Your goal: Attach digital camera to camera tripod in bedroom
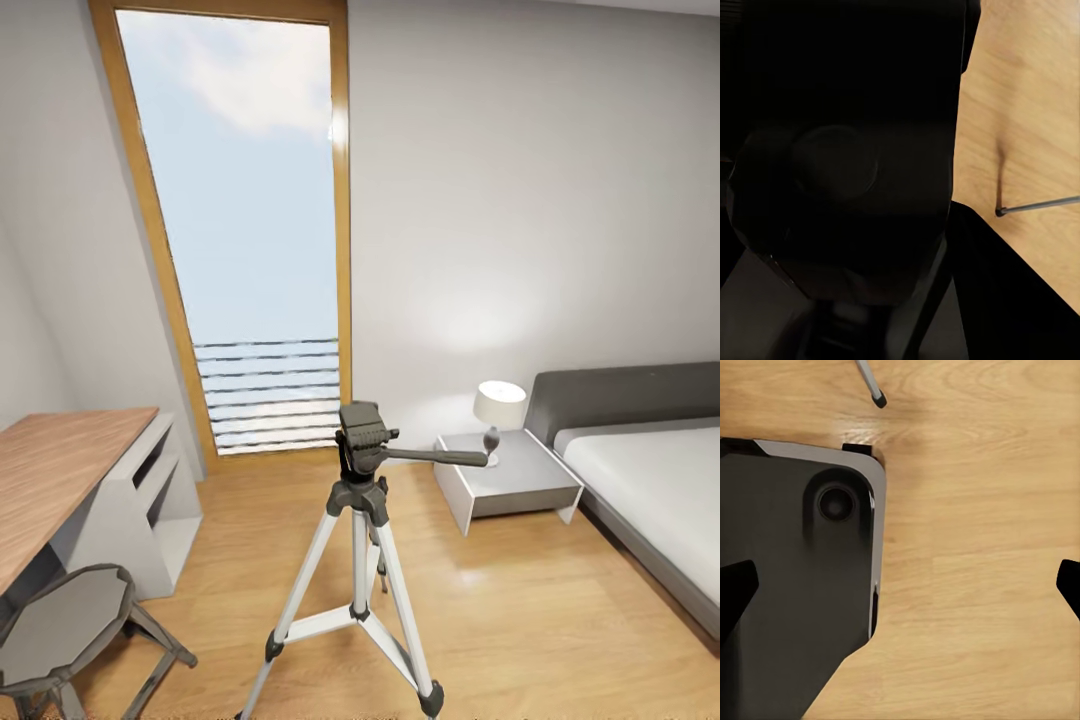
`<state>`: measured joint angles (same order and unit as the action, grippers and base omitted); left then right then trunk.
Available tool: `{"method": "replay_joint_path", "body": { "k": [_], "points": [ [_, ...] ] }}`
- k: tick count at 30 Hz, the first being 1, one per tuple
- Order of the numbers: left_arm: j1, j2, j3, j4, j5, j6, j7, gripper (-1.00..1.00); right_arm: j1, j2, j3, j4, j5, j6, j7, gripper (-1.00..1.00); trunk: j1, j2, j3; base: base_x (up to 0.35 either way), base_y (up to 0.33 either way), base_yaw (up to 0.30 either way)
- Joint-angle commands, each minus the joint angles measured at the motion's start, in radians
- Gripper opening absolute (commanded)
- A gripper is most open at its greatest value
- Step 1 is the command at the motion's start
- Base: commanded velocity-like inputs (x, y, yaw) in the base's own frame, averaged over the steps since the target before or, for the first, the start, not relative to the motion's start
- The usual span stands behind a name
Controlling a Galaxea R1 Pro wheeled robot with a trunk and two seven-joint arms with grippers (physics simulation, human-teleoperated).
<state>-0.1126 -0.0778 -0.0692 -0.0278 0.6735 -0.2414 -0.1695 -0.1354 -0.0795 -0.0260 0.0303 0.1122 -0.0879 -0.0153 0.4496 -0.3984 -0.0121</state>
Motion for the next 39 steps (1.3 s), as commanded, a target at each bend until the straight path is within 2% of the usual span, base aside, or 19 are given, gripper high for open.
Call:
{"method": "replay_joint_path", "body": {
  "k": [1, 39],
  "points": [
    [-0.001, 0.0, -0.008, 0.002, 0.008, -0.004, -0.004, -1.0, -0.001, 0.0, -0.003, 0.003, 0.01, -0.006, -0.002, 1.0, 0.0, -0.002, -0.003, 0.0, 0.0, 0.0],
    [-0.001, 0.001, -0.008, 0.002, 0.008, -0.004, -0.004, -1.0, -0.001, -0.002, -0.003, 0.003, 0.011, -0.012, 0.0, 1.0, 0.0, -0.002, -0.064, 0.0, 0.0, 0.0]
  ]
}}
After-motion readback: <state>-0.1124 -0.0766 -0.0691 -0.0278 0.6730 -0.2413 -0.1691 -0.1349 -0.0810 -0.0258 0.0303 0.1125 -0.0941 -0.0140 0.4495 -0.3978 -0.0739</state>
